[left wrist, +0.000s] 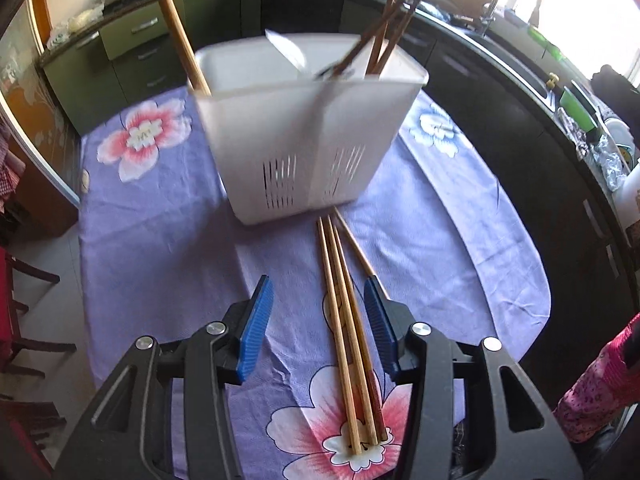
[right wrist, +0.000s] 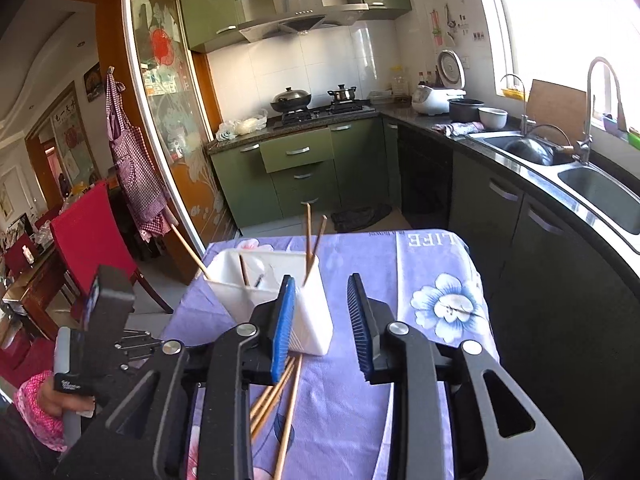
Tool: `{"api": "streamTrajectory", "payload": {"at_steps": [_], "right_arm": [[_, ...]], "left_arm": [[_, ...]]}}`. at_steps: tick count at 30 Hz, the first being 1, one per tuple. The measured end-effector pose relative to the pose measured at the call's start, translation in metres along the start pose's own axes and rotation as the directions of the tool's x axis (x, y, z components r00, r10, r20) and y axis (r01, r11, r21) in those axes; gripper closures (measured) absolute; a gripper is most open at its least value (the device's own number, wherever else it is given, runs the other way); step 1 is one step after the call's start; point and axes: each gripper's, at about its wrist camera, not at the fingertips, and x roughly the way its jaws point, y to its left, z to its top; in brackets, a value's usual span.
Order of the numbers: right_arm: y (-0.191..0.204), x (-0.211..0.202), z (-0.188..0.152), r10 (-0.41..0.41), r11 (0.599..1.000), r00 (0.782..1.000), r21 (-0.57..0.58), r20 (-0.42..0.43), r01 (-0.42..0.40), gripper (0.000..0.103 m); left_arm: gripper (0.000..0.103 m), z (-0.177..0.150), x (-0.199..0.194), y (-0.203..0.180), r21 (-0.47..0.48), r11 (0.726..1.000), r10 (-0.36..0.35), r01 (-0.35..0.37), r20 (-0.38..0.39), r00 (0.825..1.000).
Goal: Organize utensils
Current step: 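Move both open grippers back down to the loose chopsticks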
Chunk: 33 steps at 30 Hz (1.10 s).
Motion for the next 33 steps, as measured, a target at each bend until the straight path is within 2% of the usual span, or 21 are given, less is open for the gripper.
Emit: {"api": "streamTrajectory", "payload": {"at_steps": [4,6,12,16,20,30,32,33], "right_arm": [[-0.025,-0.004,-0.043,-0.019,0.998,0.999,0.057,-0.045,0.022,0.072],[-0.034,-0.002,-0.062,-0.017,0.996,0.997,0.082,-0.075,0.023,0.072],[-0.058,0.013,-0.097,0.011,0.987,0.991,0.162,-0.137,0.011,0.072],[-0.063,0.021,-0.108,0.029,0.982,0.987,0.189,-0.155,0.001,0.072],[-0.064,0.023,-0.108,0.041,0.980,0.987,0.199,-0.157,-0.009,0.072],[-0.057,0.035,-0.106,0.070,0.977,0.983,0.211,-0.172,-0.033,0.069],[-0.055,0.039,-0.106,0.077,0.978,0.980,0.206,-0.181,-0.038,0.069],[-0.052,0.042,-0.106,0.078,0.979,0.979,0.201,-0.188,-0.039,0.069]], "left_arm": [[0.060,-0.006,0.042,-0.001,-0.011,1.000,0.019,-0.020,-0.092,0.996],[0.070,-0.006,0.055,0.000,-0.022,1.000,0.008,-0.011,-0.124,0.992],[0.074,-0.004,0.071,-0.003,-0.032,0.999,0.022,-0.027,-0.150,0.989],[0.076,-0.002,0.078,-0.008,-0.018,0.999,0.046,-0.050,-0.155,0.987],[0.084,0.000,0.084,-0.010,0.000,0.997,0.070,-0.071,-0.161,0.985],[0.086,0.003,0.095,-0.025,0.018,0.996,0.085,-0.084,-0.157,0.984],[0.096,0.001,0.095,-0.024,0.013,0.997,0.076,-0.075,-0.154,0.985],[0.096,-0.001,0.094,-0.021,0.007,0.998,0.067,-0.067,-0.155,0.986]]}}
